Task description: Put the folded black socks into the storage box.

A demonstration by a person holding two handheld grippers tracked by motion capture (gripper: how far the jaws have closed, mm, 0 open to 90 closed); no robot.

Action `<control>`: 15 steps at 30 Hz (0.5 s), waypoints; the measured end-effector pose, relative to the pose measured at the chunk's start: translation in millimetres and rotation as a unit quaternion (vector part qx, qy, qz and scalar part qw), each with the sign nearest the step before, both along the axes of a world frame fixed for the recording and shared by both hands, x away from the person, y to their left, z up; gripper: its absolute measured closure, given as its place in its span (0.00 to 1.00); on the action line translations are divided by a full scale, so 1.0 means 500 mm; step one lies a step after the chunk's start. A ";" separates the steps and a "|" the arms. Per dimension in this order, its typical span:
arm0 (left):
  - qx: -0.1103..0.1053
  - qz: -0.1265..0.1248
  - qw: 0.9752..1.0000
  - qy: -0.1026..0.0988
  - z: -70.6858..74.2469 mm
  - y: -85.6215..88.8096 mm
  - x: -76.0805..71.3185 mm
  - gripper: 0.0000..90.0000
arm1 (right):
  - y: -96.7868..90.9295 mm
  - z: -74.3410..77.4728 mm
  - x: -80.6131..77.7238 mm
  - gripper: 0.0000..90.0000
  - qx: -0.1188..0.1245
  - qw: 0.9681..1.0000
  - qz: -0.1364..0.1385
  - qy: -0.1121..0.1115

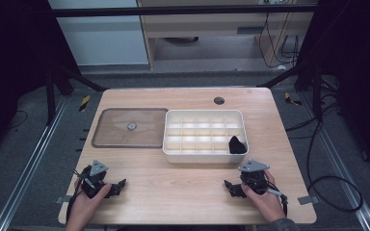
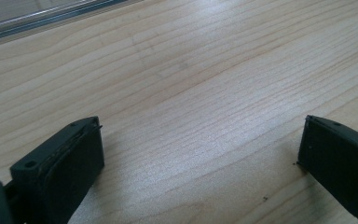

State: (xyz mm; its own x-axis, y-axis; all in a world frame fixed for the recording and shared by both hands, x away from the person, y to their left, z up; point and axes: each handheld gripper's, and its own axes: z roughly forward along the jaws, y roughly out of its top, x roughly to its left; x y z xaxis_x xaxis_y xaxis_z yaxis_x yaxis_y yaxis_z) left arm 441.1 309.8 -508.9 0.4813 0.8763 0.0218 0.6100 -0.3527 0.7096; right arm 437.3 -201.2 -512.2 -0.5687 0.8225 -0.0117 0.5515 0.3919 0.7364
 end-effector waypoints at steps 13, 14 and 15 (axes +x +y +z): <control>0.000 -0.001 1.000 0.000 0.000 -0.004 0.006 0.00 | 0.008 -0.001 0.007 0.03 -0.001 1.000 -0.025 0.008; 0.000 -0.001 1.000 0.001 0.000 -0.005 0.008 0.00 | 0.008 -0.001 0.007 0.03 -0.001 1.000 -0.025 0.008; -0.002 0.001 1.000 -0.001 0.000 -0.006 0.010 0.00 | 0.008 -0.002 0.007 0.03 -0.002 1.000 -0.027 0.008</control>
State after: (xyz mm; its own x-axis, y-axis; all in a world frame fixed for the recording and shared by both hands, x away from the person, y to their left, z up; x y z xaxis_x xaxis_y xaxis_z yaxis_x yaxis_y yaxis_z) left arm 446.1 306.6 -509.0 0.4789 0.8777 0.0183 0.6101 -0.3478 0.7119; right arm 441.0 -197.1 -513.2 -0.5240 0.8517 -0.0072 0.5828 0.3647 0.7262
